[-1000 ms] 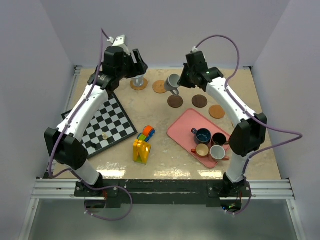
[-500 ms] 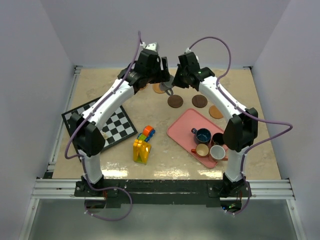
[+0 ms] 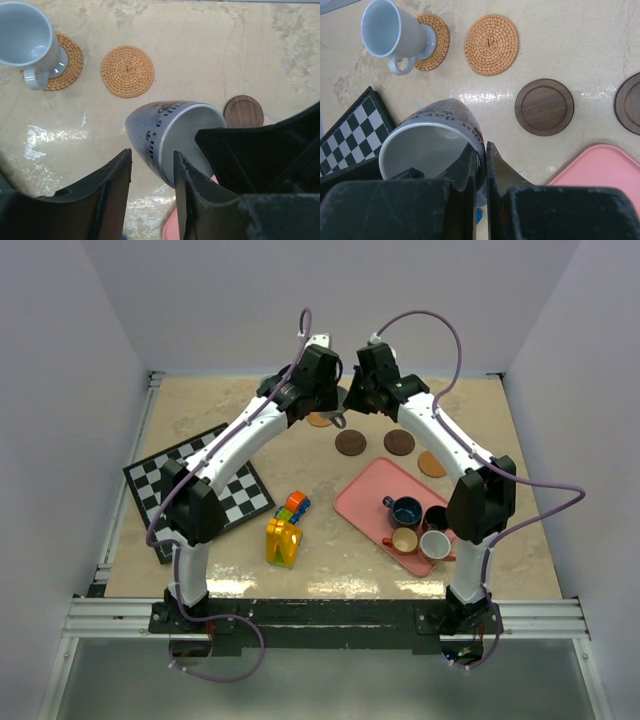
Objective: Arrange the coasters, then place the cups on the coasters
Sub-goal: Place the cup on the coaster.
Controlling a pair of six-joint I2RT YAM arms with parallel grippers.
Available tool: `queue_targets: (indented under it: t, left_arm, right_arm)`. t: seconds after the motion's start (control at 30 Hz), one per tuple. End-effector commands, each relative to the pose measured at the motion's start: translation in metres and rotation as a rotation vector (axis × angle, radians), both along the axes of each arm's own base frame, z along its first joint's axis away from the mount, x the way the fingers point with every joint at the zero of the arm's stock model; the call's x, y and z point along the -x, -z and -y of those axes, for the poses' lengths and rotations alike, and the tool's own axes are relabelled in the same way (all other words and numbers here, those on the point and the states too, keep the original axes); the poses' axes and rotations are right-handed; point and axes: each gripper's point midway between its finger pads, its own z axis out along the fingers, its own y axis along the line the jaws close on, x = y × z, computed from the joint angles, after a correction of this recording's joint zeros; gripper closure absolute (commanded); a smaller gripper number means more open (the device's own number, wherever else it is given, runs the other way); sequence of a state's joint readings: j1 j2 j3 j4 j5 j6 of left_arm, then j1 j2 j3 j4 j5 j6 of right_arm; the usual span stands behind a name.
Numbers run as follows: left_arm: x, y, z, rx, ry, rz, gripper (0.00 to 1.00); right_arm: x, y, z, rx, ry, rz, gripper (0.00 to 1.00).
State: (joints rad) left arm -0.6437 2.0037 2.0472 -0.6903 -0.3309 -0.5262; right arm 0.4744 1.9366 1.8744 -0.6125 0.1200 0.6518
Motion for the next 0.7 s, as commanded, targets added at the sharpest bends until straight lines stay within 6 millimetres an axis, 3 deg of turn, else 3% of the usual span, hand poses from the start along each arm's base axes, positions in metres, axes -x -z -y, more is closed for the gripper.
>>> queue_targets:
  t: [0.0, 0.2, 0.3, 0.47, 0.6, 0.67]
  left_arm:
    - [-0.007, -0.010, -0.010, -0.059, -0.035, 0.039, 0.60]
    - [-0.015, -0.015, -0.010, -0.068, -0.044, 0.071, 0.67]
    - [-0.019, -0.013, -0.009, -0.079, -0.045, 0.079, 0.76]
    - [-0.024, -0.013, -0.011, -0.109, -0.057, 0.086, 1.00]
    - [-0.029, -0.018, -0.016, -0.120, -0.077, 0.101, 1.00]
    - [-0.034, -0.019, -0.022, -0.105, -0.096, 0.093, 1.00]
  right_arm:
    - [-0.006, -0.064, -0.007, -0.072, -0.010, 0.160, 1.00]
    - [-0.007, -0.063, -0.017, -0.079, -0.039, 0.157, 1.00]
    - [-0.008, -0.063, -0.020, -0.080, -0.047, 0.160, 1.00]
    - [-0.011, -0.067, -0.026, -0.084, -0.075, 0.170, 1.00]
    - [-0.012, -0.066, -0.030, -0.080, -0.106, 0.166, 0.86]
    - [-0.010, -0.065, -0.032, -0.082, -0.121, 0.158, 0.68]
